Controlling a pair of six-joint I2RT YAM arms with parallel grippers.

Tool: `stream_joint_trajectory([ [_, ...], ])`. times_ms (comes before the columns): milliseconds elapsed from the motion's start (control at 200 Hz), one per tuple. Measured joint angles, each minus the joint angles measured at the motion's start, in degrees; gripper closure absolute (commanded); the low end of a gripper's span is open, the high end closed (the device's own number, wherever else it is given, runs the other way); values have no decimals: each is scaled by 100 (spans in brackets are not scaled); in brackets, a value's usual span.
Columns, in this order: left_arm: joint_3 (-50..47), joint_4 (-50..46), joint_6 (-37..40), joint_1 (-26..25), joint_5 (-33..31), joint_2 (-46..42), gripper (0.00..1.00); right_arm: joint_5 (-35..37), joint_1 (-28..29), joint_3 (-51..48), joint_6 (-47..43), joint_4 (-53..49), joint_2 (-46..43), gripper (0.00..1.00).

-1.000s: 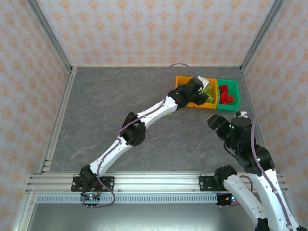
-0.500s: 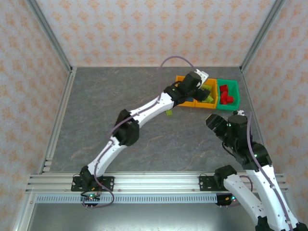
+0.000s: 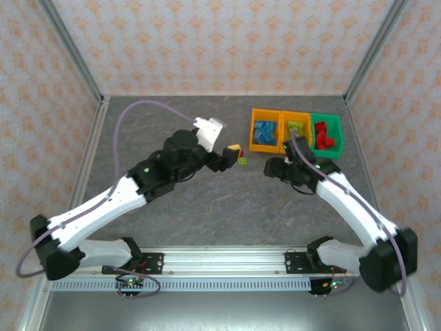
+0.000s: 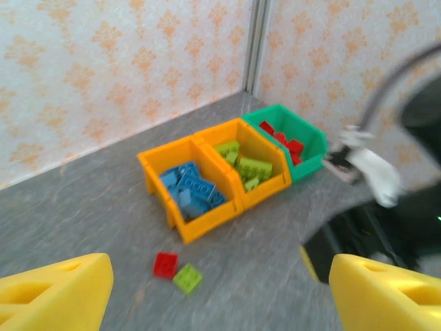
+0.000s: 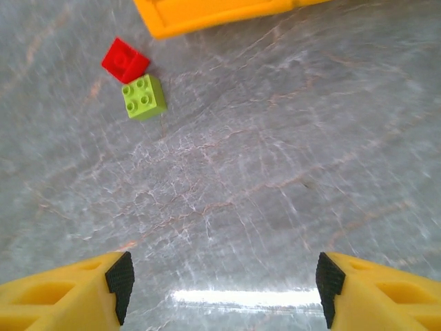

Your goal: Sort the legos into containers by color

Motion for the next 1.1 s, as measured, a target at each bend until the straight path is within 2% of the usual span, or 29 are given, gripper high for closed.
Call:
stream_joint_trajectory([
  [115,-76,-1069,289,2,-87,-651,11,74,247,546,-313,413,1248,28],
  [250,-107,-2256,505,0,-79,-1078,5,94,284,1237,-595,774,2516,31],
  [440,-527,-3086,686,0,-55,-1460,3,24,289,2170,-905,870,3860,33],
  [576,-975,-3187,769,0,-101,-1764,2,-61,326,2428,-990,879,4245,34],
  [796,-1130,-3195,835,17,-120,-1823,2,-122,422,2697,-1106,852,4588,58],
  [966,-1224,-3241,835,17,-125,-1766,1,-107,472,2702,-1093,861,4684,60],
  [1101,-1233,-3259,839,35,-136,-1762,1,-120,472,2570,-1080,938,4577,71],
])
